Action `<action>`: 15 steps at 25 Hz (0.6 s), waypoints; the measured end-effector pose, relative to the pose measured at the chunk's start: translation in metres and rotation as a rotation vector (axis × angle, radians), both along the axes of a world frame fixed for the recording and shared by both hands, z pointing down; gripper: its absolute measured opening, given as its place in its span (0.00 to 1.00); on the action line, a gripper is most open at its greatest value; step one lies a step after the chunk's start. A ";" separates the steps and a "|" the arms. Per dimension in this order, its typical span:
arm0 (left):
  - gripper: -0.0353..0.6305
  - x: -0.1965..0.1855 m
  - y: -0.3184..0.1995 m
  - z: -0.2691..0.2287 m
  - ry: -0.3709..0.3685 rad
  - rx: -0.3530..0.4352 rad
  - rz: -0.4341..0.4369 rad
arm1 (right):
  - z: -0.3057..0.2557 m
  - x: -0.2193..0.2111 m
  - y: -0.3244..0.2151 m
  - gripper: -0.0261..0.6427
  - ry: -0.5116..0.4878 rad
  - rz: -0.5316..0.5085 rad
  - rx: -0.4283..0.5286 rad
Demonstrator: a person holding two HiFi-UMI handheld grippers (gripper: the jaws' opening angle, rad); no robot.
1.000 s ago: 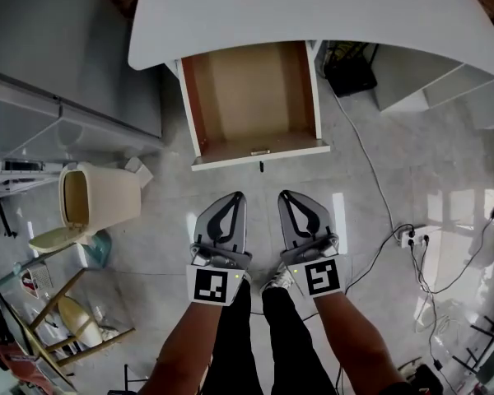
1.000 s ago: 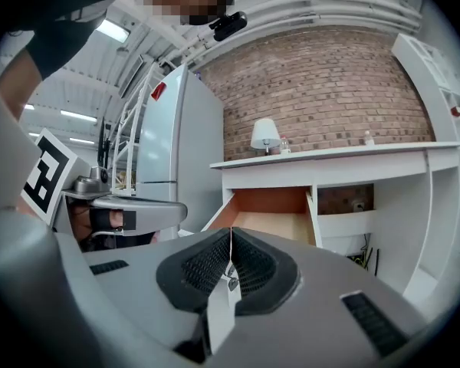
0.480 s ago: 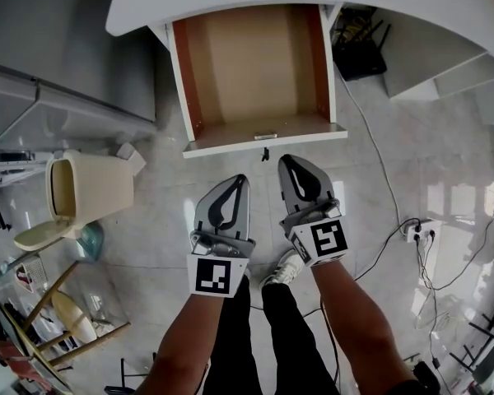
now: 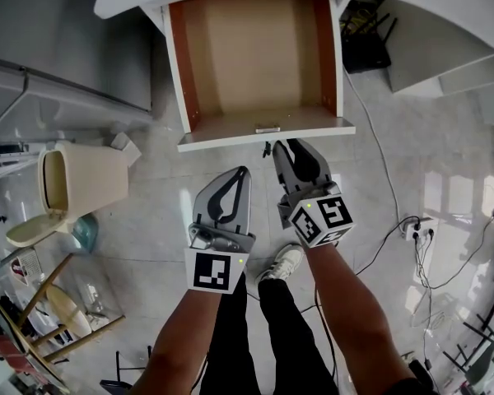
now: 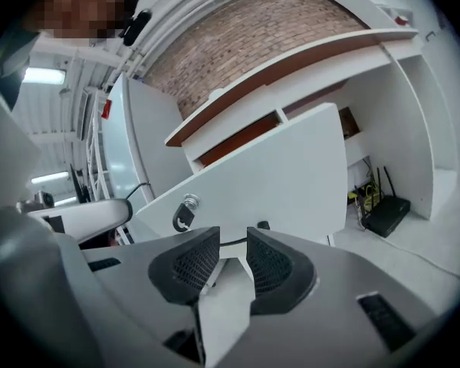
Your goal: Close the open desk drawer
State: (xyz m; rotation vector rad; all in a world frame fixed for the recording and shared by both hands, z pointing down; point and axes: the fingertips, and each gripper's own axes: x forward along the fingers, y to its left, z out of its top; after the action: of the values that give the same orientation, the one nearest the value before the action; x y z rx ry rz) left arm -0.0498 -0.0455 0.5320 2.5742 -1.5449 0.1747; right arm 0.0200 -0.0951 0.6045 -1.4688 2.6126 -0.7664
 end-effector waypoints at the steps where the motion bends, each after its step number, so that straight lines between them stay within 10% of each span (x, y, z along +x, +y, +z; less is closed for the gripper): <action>1: 0.06 0.000 0.000 0.000 0.002 -0.001 0.000 | 0.003 0.001 -0.002 0.18 -0.044 0.011 -0.023; 15: 0.06 -0.005 0.000 0.020 -0.004 -0.043 -0.014 | 0.018 0.001 -0.030 0.24 -0.537 -0.023 -0.160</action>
State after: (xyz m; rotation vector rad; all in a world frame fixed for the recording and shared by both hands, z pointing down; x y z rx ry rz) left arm -0.0548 -0.0459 0.5517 2.5313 -1.5420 0.2092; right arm 0.0212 -0.1250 0.6221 -1.0668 2.2026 -1.1991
